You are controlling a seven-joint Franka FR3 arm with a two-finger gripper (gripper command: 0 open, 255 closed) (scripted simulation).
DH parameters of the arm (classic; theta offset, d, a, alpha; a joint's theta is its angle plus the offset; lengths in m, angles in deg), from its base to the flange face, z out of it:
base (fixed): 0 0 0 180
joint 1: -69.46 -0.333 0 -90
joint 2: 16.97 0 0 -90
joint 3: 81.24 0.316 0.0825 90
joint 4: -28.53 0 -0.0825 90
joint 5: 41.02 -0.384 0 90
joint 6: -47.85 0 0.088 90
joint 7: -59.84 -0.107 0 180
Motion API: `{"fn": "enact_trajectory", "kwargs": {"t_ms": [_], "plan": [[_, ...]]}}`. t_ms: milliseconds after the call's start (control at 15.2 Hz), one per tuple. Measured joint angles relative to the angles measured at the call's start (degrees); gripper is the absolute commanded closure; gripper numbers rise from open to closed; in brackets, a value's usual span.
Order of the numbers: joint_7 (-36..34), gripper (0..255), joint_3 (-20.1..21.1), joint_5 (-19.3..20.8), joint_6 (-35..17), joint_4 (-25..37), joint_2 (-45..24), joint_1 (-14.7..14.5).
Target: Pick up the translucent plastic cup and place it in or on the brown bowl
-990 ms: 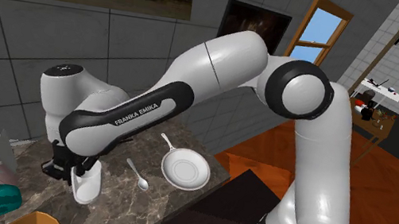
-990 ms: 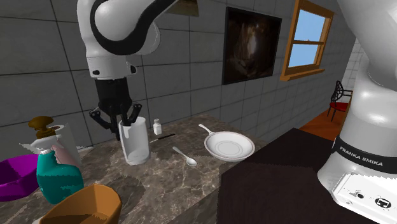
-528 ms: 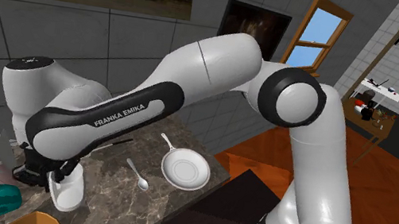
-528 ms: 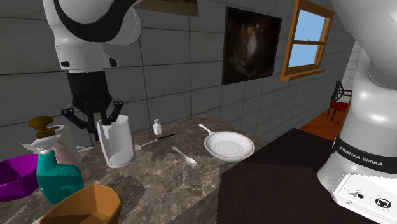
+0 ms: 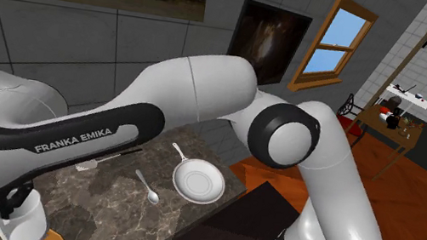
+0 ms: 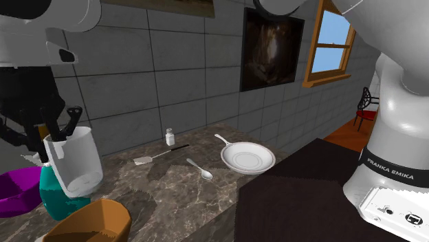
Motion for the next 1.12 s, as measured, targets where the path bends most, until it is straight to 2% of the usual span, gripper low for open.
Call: {"fn": "enact_trajectory", "kwargs": {"t_ms": [132,1122], "plan": [[-0.8,255,-0.4,0.5,2.5,6.0,-3.2,-2.7],[-1.4,255,-1.6,2.0,-4.4,4.0,-8.4,-3.3]]}}
